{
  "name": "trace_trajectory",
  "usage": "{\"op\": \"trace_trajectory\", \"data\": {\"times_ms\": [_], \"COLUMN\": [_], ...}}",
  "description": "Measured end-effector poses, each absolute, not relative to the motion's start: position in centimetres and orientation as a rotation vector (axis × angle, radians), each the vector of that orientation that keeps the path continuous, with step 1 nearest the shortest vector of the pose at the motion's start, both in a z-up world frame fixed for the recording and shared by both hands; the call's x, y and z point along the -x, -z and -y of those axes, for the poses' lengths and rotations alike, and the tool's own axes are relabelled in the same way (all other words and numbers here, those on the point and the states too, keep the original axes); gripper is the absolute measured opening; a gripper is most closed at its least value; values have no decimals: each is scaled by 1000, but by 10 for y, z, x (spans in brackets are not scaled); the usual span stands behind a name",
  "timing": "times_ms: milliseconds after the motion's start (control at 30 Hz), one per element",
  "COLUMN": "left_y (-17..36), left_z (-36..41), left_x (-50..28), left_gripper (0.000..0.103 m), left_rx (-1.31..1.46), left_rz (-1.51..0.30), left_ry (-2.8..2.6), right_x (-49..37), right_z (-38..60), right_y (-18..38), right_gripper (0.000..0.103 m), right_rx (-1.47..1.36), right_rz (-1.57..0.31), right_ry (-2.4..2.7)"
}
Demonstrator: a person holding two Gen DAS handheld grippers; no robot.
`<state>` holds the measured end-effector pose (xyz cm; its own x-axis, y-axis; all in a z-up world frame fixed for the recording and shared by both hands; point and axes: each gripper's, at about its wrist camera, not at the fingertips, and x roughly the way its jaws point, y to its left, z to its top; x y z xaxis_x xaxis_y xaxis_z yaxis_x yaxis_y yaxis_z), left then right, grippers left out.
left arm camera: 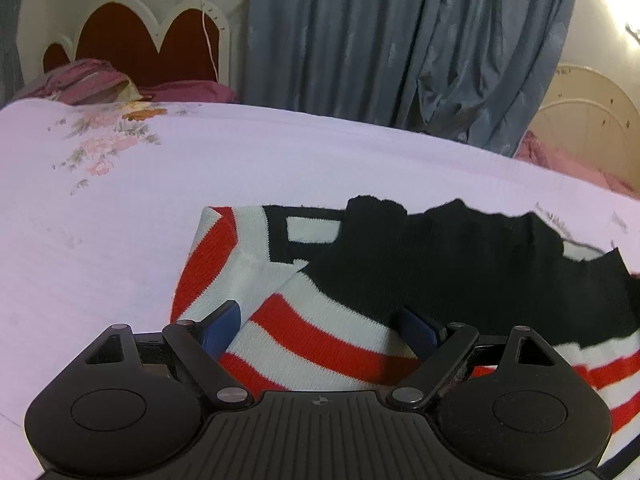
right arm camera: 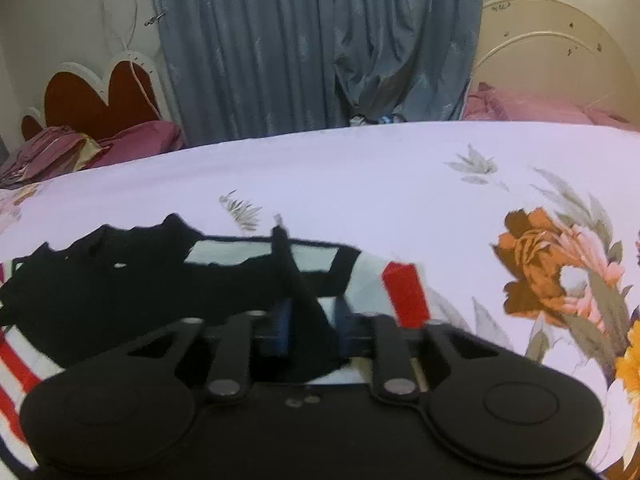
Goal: Fold small clothes
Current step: 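Fold the hem over toward the collar with both tools and release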
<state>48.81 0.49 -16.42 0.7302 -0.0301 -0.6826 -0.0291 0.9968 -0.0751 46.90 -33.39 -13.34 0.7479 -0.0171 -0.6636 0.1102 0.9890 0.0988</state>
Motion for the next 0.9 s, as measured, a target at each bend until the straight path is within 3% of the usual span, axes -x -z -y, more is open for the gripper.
{"op": "trace_trajectory", "data": {"times_ms": [33, 100, 200, 467, 567, 767, 900], "left_y": [164, 162, 151, 129, 133, 146, 127], "left_z": [-5, -3, -4, 26, 35, 25, 6], "left_x": [-488, -487, -477, -443, -435, -424, -409], "left_gripper": [86, 86, 86, 86, 86, 86, 86], "left_rx": [76, 71, 92, 66, 73, 64, 73], "left_rz": [-751, -754, -726, -683, -710, -733, -659], "left_ry": [0, -8, -5, 141, 174, 125, 92], "right_x": [-472, -475, -461, -428, -419, -409, -405], "right_z": [342, 353, 350, 286, 268, 250, 259], "right_y": [135, 138, 127, 112, 117, 120, 117], "right_gripper": [0, 0, 14, 19, 29, 29, 31], "right_rx": [-147, -184, -181, -130, -140, -63, -82], "right_rz": [-726, -759, -720, -720, -731, -745, -740], "right_ry": [120, 148, 118, -130, -181, -196, -166]}}
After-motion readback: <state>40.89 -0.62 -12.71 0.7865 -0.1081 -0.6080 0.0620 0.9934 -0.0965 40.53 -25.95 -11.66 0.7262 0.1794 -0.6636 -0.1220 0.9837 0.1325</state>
